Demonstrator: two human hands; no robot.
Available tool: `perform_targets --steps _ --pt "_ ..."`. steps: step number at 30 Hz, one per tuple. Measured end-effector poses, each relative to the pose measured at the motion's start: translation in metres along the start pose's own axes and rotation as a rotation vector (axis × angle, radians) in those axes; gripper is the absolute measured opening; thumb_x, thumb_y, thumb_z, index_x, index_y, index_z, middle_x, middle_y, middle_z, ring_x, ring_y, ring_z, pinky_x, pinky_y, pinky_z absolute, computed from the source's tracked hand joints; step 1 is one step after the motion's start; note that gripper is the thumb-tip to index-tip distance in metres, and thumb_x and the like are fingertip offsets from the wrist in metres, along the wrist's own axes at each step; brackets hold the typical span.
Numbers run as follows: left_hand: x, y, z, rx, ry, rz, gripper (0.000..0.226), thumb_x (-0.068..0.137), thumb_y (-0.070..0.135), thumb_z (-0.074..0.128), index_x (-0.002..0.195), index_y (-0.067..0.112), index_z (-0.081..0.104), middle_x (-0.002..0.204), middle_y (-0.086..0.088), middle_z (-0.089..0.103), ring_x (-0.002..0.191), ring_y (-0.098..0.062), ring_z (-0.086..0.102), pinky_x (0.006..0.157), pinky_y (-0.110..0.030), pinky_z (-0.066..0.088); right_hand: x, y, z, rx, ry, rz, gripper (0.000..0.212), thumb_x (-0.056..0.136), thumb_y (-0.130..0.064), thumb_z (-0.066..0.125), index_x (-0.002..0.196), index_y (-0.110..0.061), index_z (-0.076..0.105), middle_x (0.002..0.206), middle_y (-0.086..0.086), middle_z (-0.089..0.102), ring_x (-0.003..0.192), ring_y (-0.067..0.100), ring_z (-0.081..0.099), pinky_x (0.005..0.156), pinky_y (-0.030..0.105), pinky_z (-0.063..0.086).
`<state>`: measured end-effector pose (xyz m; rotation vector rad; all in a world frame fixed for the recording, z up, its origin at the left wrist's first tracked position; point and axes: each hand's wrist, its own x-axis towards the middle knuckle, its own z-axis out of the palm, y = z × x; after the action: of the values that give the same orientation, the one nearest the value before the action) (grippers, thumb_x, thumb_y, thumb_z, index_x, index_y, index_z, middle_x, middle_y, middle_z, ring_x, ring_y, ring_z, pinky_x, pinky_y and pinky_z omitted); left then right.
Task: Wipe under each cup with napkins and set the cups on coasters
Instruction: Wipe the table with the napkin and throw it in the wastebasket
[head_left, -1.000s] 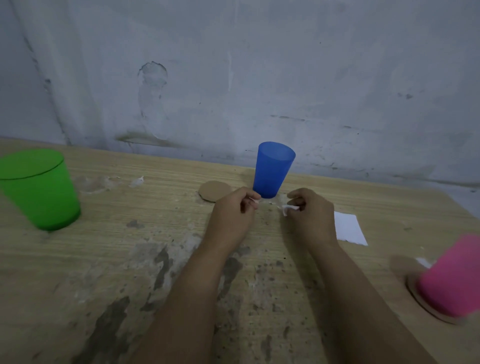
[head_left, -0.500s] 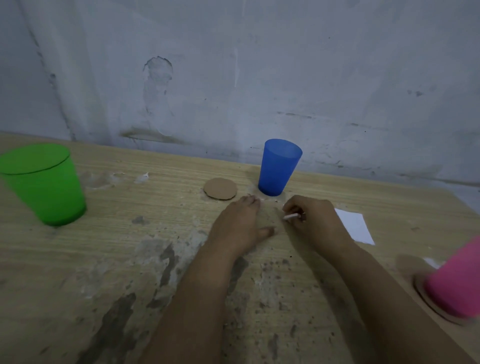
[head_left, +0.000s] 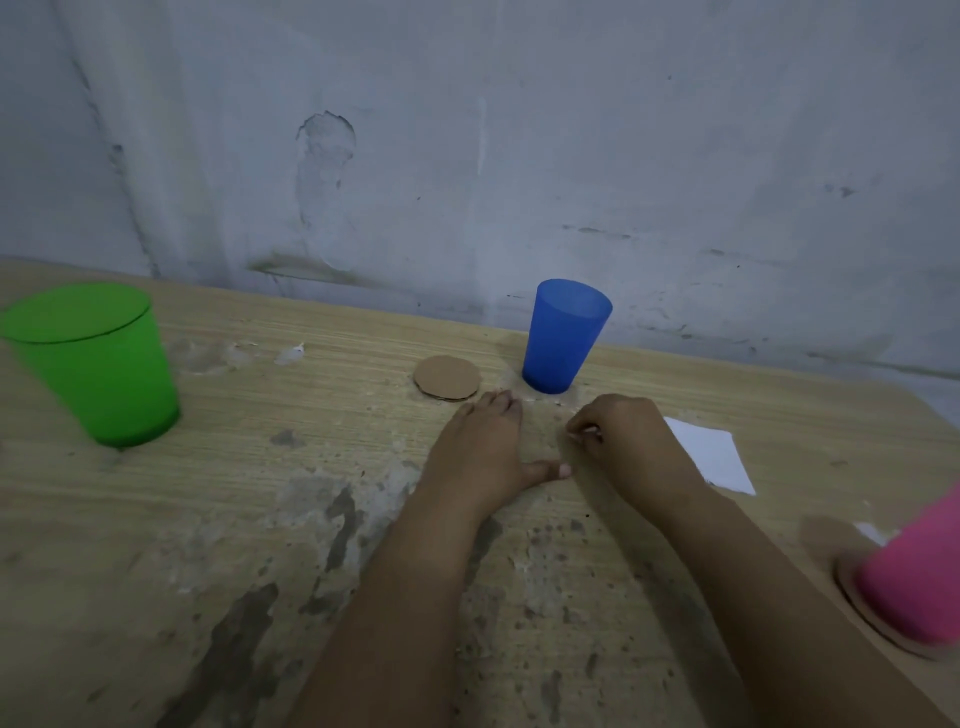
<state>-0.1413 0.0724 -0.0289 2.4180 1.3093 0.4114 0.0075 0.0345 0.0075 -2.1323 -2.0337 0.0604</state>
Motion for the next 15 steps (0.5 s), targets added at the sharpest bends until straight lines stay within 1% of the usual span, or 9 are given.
perform_targets --steps 3,5,8,10,12,14,15 --pt "0.000 0.000 0.001 0.016 -0.005 -0.001 0.099 0.080 0.068 0.052 0.150 0.009 0.014 0.160 -0.006 0.011 0.147 -0.017 0.007 0.118 -0.032 0.006 0.015 -0.010 0.007 0.010 0.039 0.047 0.024 0.086 -0.006 0.053 0.104 -0.010 0.069 0.106 0.009 0.065 0.094 0.023 0.059 0.083 0.028 0.046" --pt "0.001 -0.001 0.001 0.021 -0.016 -0.002 0.100 0.080 0.067 0.052 0.150 0.009 0.013 0.160 -0.006 0.010 0.147 -0.017 0.006 0.118 -0.032 0.005 0.015 -0.020 0.012 0.017 0.062 -0.014 0.022 0.079 -0.005 0.060 0.098 -0.010 0.070 0.099 0.009 0.065 0.089 0.023 0.059 0.078 0.029 0.047" --pt "0.002 -0.002 0.003 0.016 0.000 -0.005 0.098 0.081 0.064 0.054 0.151 0.008 0.012 0.160 -0.006 0.009 0.147 -0.017 0.006 0.118 -0.031 0.004 -0.002 -0.027 0.009 0.104 0.064 -0.128 0.023 0.080 -0.001 0.055 0.092 -0.010 0.073 0.091 0.008 0.069 0.086 0.022 0.061 0.079 0.031 0.048" --pt "0.002 -0.003 0.003 0.012 -0.004 -0.014 0.102 0.079 0.067 0.053 0.151 0.008 0.010 0.160 -0.006 0.008 0.147 -0.017 0.004 0.118 -0.031 0.004 -0.010 -0.021 0.001 0.135 0.027 -0.138 0.025 0.081 0.000 0.055 0.095 -0.009 0.073 0.097 0.008 0.070 0.091 0.022 0.062 0.085 0.028 0.047" --pt "0.002 -0.002 0.003 0.011 -0.016 -0.024 0.105 0.077 0.069 0.053 0.151 0.008 0.009 0.160 -0.005 0.007 0.147 -0.017 0.003 0.118 -0.031 0.003 -0.009 -0.008 -0.004 0.083 -0.035 -0.095 0.028 0.085 -0.002 0.055 0.107 -0.009 0.070 0.108 0.008 0.068 0.100 0.021 0.060 0.088 0.022 0.042" --pt "0.002 -0.001 0.002 0.009 -0.020 -0.025 0.105 0.077 0.070 0.053 0.151 0.008 0.010 0.160 -0.005 0.007 0.147 -0.017 0.002 0.118 -0.031 0.003 0.001 0.001 -0.001 0.060 -0.037 -0.005 0.027 0.088 -0.006 0.052 0.111 -0.008 0.067 0.114 0.010 0.065 0.106 0.023 0.058 0.090 0.024 0.040" --pt "0.002 -0.001 0.002 0.012 -0.017 -0.024 0.105 0.077 0.070 0.052 0.151 0.008 0.010 0.160 -0.005 0.008 0.147 -0.017 0.002 0.118 -0.031 0.003 0.006 0.002 0.003 0.062 0.004 0.029 0.026 0.089 -0.006 0.051 0.109 -0.008 0.068 0.113 0.011 0.065 0.104 0.024 0.058 0.090 0.027 0.042"
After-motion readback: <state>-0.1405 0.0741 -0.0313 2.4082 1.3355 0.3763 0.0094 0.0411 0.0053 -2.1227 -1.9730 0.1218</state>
